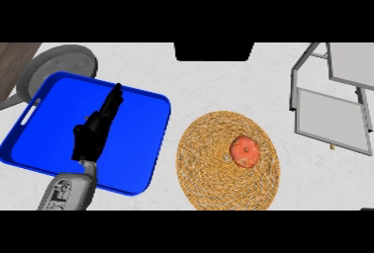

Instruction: Pick the bell pepper from the placemat and place it in the tiered shelf

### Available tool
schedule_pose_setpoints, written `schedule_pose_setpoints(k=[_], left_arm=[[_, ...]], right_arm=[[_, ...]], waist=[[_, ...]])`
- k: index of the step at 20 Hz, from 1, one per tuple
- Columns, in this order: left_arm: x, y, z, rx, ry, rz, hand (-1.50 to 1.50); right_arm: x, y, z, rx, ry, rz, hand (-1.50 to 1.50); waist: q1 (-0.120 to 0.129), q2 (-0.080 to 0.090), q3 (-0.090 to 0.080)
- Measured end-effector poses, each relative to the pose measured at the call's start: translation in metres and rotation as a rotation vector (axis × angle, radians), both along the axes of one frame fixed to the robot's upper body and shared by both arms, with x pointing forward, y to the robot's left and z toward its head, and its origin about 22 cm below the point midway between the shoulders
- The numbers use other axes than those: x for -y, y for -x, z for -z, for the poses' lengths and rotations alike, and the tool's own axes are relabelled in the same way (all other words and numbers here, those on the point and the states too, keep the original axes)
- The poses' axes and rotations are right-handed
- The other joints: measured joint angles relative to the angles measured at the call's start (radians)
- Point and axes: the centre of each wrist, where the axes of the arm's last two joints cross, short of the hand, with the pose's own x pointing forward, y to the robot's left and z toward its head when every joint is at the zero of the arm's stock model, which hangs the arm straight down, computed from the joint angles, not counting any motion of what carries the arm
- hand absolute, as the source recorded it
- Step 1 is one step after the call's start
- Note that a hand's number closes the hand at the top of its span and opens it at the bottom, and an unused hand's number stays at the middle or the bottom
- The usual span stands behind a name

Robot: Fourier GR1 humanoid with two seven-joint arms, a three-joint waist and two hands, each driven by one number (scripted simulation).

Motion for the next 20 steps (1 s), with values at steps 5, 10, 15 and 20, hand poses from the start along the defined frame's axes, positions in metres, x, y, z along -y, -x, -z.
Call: schedule_pose_setpoints(k=[5,10,15,20], left_arm=[[0.002,0.003,0.004,-0.001,0.001,0.004,0.00],[-0.003,0.003,0.004,0.005,0.003,0.007,0.00],[-0.007,0.005,0.003,0.001,0.003,0.007,0.00],[-0.005,0.010,0.007,0.004,0.003,0.013,0.00]], right_arm=[[0.016,-0.022,0.016,-0.010,0.052,0.039,1.50],[0.031,-0.044,0.036,-0.007,0.126,0.018,1.50],[0.054,-0.054,0.047,0.100,0.036,-0.013,1.50],[0.083,-0.062,0.061,0.192,-0.049,-0.069,1.50]], waist=[[0.001,0.001,0.000],[0.003,0.002,0.000],[0.003,0.002,0.001],[0.004,0.001,0.001]])
